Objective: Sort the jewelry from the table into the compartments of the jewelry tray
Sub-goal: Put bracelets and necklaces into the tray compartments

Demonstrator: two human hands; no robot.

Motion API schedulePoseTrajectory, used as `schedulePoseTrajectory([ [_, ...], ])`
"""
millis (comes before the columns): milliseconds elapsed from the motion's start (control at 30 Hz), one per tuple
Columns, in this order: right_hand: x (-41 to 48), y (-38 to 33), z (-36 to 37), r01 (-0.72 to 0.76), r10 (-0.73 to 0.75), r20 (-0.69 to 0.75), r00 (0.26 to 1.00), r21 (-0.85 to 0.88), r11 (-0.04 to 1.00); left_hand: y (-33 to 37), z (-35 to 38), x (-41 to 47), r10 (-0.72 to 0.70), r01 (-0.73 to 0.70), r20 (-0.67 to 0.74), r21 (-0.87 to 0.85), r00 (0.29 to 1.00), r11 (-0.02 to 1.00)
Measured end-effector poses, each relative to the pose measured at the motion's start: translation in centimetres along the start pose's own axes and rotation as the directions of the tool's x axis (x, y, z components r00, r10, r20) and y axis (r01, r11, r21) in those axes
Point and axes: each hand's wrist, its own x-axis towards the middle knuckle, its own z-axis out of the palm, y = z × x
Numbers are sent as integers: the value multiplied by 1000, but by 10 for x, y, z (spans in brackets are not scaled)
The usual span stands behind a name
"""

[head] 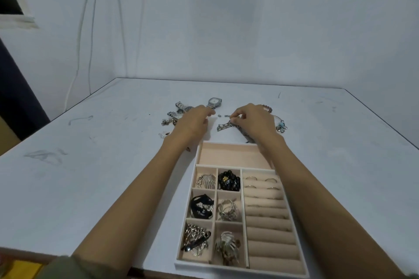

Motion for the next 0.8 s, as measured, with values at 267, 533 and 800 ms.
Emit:
schedulePoseTrajectory([
  [267,13,4,13,6,-7,-6,1000,-135,991,-2,20,29,119,-116,-48,46,992,992],
  [533,14,9,12,-57,59,27,998,-72,996,1,21,28,134,-131,-151,30,979,991],
  [800,14,15,9,-80,79,29,996,52,995,-2,16,21,73,-87,-134,-101,988,991],
])
